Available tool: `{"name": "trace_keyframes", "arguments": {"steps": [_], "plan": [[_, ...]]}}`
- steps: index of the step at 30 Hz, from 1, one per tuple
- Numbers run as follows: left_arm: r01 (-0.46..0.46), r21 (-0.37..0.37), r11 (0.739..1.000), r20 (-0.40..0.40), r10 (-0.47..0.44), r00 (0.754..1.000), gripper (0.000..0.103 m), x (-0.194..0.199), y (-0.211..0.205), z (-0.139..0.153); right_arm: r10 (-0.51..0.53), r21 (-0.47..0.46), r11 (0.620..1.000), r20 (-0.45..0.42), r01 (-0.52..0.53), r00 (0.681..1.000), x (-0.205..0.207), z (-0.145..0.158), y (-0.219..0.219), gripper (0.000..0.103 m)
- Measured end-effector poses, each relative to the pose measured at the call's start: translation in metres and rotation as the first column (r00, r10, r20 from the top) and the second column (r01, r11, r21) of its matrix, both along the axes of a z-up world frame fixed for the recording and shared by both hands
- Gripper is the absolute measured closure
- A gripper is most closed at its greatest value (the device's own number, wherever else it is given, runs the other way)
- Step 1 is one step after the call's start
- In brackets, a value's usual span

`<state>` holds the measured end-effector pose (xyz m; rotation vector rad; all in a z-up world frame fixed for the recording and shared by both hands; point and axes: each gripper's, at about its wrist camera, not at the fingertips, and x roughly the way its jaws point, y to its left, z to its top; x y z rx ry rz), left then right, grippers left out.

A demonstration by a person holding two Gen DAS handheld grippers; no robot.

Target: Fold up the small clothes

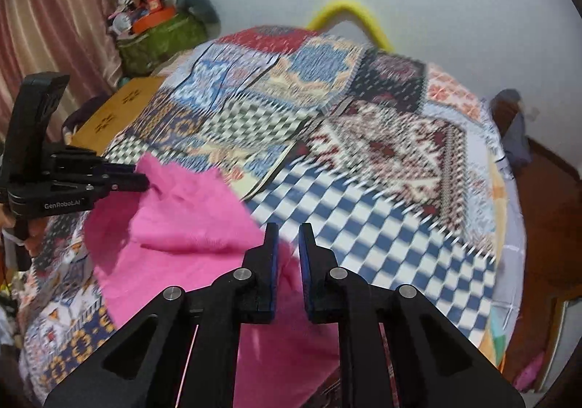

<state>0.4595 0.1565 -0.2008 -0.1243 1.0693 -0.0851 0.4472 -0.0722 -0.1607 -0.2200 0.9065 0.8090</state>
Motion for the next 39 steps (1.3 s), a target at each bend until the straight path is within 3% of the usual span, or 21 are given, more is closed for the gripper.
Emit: {"name": "trace_keyframes", "arguments": {"steps": [4, 7, 9, 12, 15, 21, 26, 29, 32, 34, 35, 36, 39], "plan": [[0.014, -0.020, 1.000, 0.034, -0.013, 0.999, 0.087, -0.013, 0.004, 0.011, -0.001, 0.028, 1.000, 0.011, 0.001, 1.000, -0.007, 0.012, -0.013, 0.085], [0.058, -0.034, 0.998, 0.037, -0.057, 0.998, 0.071, -0.031, -0.005, 0.016, 0.010, 0.041, 0.999, 0.018, -0.011, 1.000, -0.015, 0.021, -0.022, 0.080], [0.085, -0.024, 0.996, 0.045, -0.084, 0.995, 0.061, -0.045, -0.015, 0.016, 0.020, 0.064, 0.998, 0.012, -0.021, 1.000, -0.026, 0.026, -0.031, 0.072], [0.134, -0.052, 0.990, 0.012, -0.133, 0.991, 0.058, -0.061, -0.033, 0.008, 0.057, 0.080, 0.995, -0.007, -0.056, 0.998, -0.041, 0.027, -0.035, 0.064], [0.180, -0.091, 0.979, -0.036, -0.184, 0.982, 0.058, -0.068, -0.054, -0.007, 0.096, 0.064, 0.994, -0.032, -0.093, 0.995, -0.055, 0.017, -0.033, 0.064], [0.225, -0.119, 0.967, -0.051, -0.232, 0.971, 0.058, -0.058, -0.081, -0.020, 0.134, 0.017, 0.991, -0.092, -0.133, 0.987, -0.064, -0.014, -0.025, 0.064], [0.195, -0.085, 0.977, -0.029, -0.198, 0.980, 0.058, -0.023, -0.080, -0.017, 0.102, 0.025, 0.995, -0.100, -0.100, 0.990, -0.044, -0.021, -0.029, 0.064], [0.101, -0.018, 0.995, -0.004, -0.101, 0.995, 0.058, 0.005, -0.066, -0.008, 0.029, 0.046, 0.999, -0.087, -0.025, 0.996, -0.026, -0.014, -0.034, 0.064], [-0.023, -0.056, 0.998, 0.044, 0.025, 0.999, 0.058, 0.019, -0.041, 0.007, -0.057, 0.063, 0.996, -0.078, 0.062, 0.995, -0.012, -0.007, -0.044, 0.062], [-0.051, -0.073, 0.996, 0.076, 0.057, 0.995, 0.058, 0.015, -0.029, 0.016, -0.070, 0.069, 0.995, -0.070, 0.075, 0.995, -0.011, -0.004, -0.049, 0.054], [-0.053, -0.075, 0.996, 0.087, 0.059, 0.994, 0.055, 0.009, -0.024, 0.019, -0.075, 0.073, 0.994, -0.072, 0.080, 0.995, -0.012, -0.003, -0.052, 0.049], [-0.051, -0.072, 0.996, 0.090, 0.058, 0.994, 0.047, 0.005, -0.021, 0.020, -0.083, 0.075, 0.993, -0.079, 0.089, 0.993, -0.013, -0.002, -0.056, 0.049], [-0.053, -0.026, 0.998, 0.083, 0.055, 0.995, 0.038, -0.015, -0.013, 0.018, -0.080, 0.085, 0.992, -0.123, 0.090, 0.989, -0.020, -0.006, -0.063, 0.049]]}}
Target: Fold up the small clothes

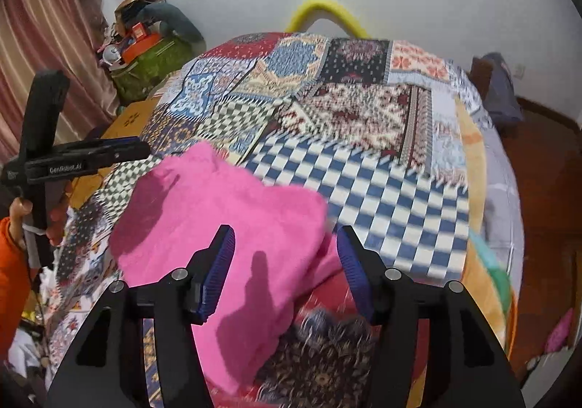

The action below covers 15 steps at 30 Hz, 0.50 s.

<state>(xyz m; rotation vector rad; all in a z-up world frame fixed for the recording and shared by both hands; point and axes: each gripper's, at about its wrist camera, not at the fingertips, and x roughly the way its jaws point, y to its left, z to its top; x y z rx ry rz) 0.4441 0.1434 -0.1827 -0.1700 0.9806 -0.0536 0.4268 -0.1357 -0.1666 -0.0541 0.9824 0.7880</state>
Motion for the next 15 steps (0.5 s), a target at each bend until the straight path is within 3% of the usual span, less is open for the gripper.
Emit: {"name": "trace_keyframes", "arguments": {"steps": [3, 9, 15], "plan": [[-0.015, 0.001, 1.000, -0.049, 0.015, 0.999, 0.035, -0.017, 0.010, -0.013, 0.000, -0.023, 1.000, -0.032, -0.001, 0.999, -0.012, -0.008, -0.002, 0.048], [-0.098, -0.130, 0.987, -0.130, 0.081, 0.988, 0.035, -0.050, 0.030, -0.046, -0.027, 0.011, 1.000, -0.078, 0.028, 0.997, -0.030, -0.023, -0.011, 0.048], [-0.070, -0.149, 0.986, -0.126, 0.051, 0.991, 0.035, -0.046, 0.018, -0.059, -0.048, 0.030, 0.998, -0.151, 0.053, 0.987, -0.026, -0.043, -0.006, 0.047]]}}
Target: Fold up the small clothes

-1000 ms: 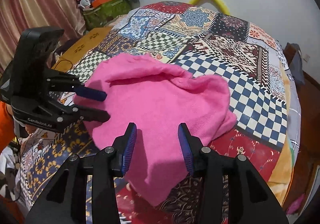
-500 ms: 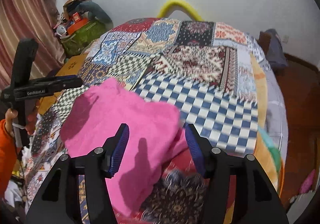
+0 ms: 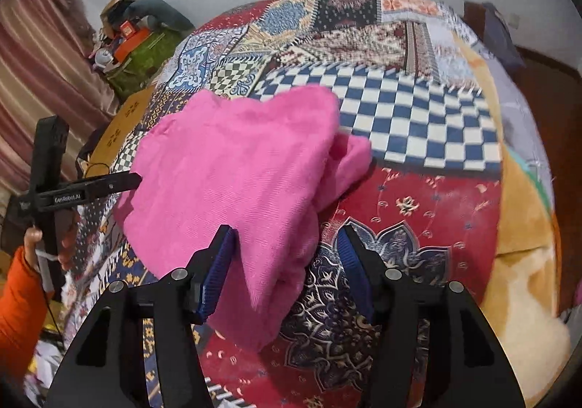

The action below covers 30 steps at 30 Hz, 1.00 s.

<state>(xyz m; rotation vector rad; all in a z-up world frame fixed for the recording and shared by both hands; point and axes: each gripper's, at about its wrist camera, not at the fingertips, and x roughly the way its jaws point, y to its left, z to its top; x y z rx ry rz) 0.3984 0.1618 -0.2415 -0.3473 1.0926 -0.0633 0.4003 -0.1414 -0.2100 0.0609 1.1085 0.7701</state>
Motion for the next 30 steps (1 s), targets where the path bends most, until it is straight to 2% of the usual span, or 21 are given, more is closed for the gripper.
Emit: {"name": "trace_keyframes", "arguments": {"steps": [2, 7, 8, 10, 12, 14, 15, 21, 30], "plan": [[0.016, -0.027, 0.999, 0.006, -0.016, 1.000, 0.035, 0.008, -0.004, -0.001, -0.007, 0.032, 0.999, -0.003, 0.007, 1.000, 0.003, 0.000, 0.001, 0.041], [0.038, -0.041, 0.998, 0.020, -0.037, 0.999, 0.035, 0.030, -0.014, -0.005, 0.002, 0.046, 0.999, 0.021, -0.003, 1.000, 0.009, 0.000, 0.017, 0.038], [0.043, -0.040, 0.998, 0.027, -0.042, 0.999, 0.035, 0.032, -0.016, -0.005, 0.006, 0.047, 0.999, 0.026, -0.008, 1.000, 0.009, -0.001, 0.021, 0.039], [0.050, -0.041, 0.998, 0.046, -0.048, 0.998, 0.038, 0.035, -0.019, -0.005, 0.008, 0.053, 0.999, 0.041, -0.010, 0.999, 0.010, -0.003, 0.027, 0.047], [0.065, -0.054, 0.996, 0.064, -0.061, 0.996, 0.059, 0.033, -0.022, -0.003, 0.011, 0.073, 0.997, 0.051, -0.014, 0.999, 0.010, -0.004, 0.030, 0.063], [0.083, -0.087, 0.993, 0.077, -0.076, 0.994, 0.077, 0.031, -0.023, 0.000, 0.014, 0.081, 0.997, 0.060, -0.019, 0.998, 0.008, -0.003, 0.033, 0.072], [0.086, -0.097, 0.992, 0.081, -0.078, 0.994, 0.080, 0.029, -0.024, 0.001, 0.020, 0.077, 0.997, 0.074, -0.026, 0.997, 0.006, -0.001, 0.035, 0.078], [0.123, -0.052, 0.991, 0.147, -0.114, 0.983, 0.084, 0.004, -0.036, 0.030, 0.059, 0.062, 0.996, 0.155, -0.069, 0.986, -0.012, 0.023, 0.036, 0.083], [0.109, -0.005, 0.994, 0.269, -0.104, 0.957, 0.085, -0.064, -0.031, 0.103, 0.115, 0.085, 0.986, 0.269, -0.142, 0.956, -0.062, 0.082, 0.041, 0.084]]}}
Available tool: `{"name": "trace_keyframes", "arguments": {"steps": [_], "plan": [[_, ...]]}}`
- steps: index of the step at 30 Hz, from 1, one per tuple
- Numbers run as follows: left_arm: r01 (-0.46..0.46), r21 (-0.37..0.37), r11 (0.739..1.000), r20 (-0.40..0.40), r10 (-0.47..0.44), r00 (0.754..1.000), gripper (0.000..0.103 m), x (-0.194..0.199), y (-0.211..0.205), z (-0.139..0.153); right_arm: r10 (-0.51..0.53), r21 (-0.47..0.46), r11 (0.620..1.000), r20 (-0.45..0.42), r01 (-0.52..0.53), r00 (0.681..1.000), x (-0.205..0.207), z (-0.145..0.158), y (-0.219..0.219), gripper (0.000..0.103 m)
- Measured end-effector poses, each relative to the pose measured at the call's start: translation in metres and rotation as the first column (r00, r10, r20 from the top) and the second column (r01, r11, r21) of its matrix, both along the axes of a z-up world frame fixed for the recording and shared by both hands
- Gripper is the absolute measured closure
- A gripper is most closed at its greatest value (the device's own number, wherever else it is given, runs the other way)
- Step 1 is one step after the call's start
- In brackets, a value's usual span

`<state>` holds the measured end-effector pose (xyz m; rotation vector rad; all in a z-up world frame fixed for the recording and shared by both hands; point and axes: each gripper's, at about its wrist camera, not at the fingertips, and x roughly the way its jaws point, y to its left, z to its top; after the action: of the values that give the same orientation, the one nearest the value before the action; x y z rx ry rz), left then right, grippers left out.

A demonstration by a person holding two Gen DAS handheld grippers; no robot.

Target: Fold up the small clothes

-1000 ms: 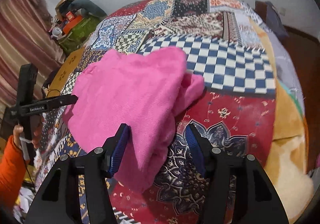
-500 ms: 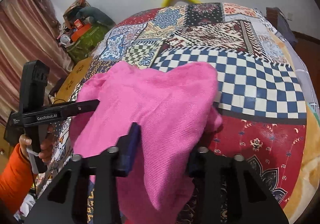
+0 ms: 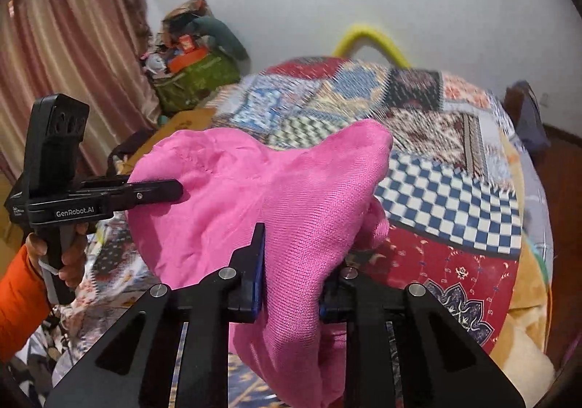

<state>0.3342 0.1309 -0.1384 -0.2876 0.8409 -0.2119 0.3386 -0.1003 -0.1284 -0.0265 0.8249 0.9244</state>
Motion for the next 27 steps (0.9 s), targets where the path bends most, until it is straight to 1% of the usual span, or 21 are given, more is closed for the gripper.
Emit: {"name": "trace_keyframes", "arguments": {"steps": [3, 5, 9, 11, 13, 16, 19, 21, 23, 24, 26, 27], "plan": [[-0.025, 0.009, 1.000, 0.036, 0.025, 0.999, 0.085, -0.028, 0.011, 0.022, 0.025, 0.028, 0.999, 0.015, -0.025, 1.000, -0.018, 0.018, 0.005, 0.084], [-0.045, 0.008, 0.999, 0.041, 0.045, 0.998, 0.085, -0.045, 0.020, 0.028, 0.042, 0.045, 0.998, 0.013, -0.042, 0.999, -0.028, 0.026, 0.010, 0.084], [-0.082, -0.008, 0.997, 0.014, 0.082, 0.997, 0.085, -0.069, 0.037, 0.025, 0.082, 0.056, 0.995, -0.013, -0.081, 0.997, -0.045, 0.025, 0.026, 0.084], [-0.104, -0.010, 0.995, -0.012, 0.103, 0.995, 0.085, -0.080, 0.045, 0.016, 0.101, 0.056, 0.994, -0.038, -0.098, 0.994, -0.051, 0.018, 0.034, 0.084], [-0.123, -0.008, 0.992, -0.034, 0.123, 0.992, 0.085, -0.088, 0.052, 0.004, 0.121, 0.058, 0.991, -0.078, -0.117, 0.990, -0.056, 0.007, 0.044, 0.084], [-0.143, -0.005, 0.990, -0.068, 0.142, 0.987, 0.085, -0.099, 0.063, -0.015, 0.142, 0.043, 0.990, -0.115, -0.138, 0.983, -0.061, -0.013, 0.058, 0.084], [-0.162, 0.006, 0.987, -0.128, 0.161, 0.979, 0.085, -0.105, 0.073, -0.043, 0.156, 0.029, 0.988, -0.167, -0.153, 0.974, -0.063, -0.036, 0.072, 0.084], [-0.160, 0.013, 0.987, -0.169, 0.160, 0.973, 0.083, -0.103, 0.079, -0.060, 0.150, -0.021, 0.988, -0.171, -0.156, 0.974, -0.064, -0.049, 0.081, 0.083], [-0.170, 0.014, 0.985, -0.234, 0.169, 0.958, 0.080, -0.101, 0.087, -0.081, 0.149, -0.054, 0.986, -0.177, -0.161, 0.973, -0.067, -0.054, 0.085, 0.080], [-0.182, 0.010, 0.983, -0.257, 0.178, 0.950, 0.077, -0.100, 0.092, -0.089, 0.140, -0.075, 0.985, -0.177, -0.156, 0.974, -0.066, -0.057, 0.085, 0.079], [-0.207, 0.003, 0.978, -0.274, 0.200, 0.940, 0.070, -0.102, 0.099, -0.098, 0.130, -0.106, 0.983, -0.159, -0.148, 0.979, -0.066, -0.057, 0.082, 0.077], [-0.218, 0.003, 0.976, -0.275, 0.210, 0.938, 0.069, -0.103, 0.101, -0.099, 0.124, -0.125, 0.982, -0.141, -0.142, 0.982, -0.066, -0.056, 0.080, 0.072]]}}
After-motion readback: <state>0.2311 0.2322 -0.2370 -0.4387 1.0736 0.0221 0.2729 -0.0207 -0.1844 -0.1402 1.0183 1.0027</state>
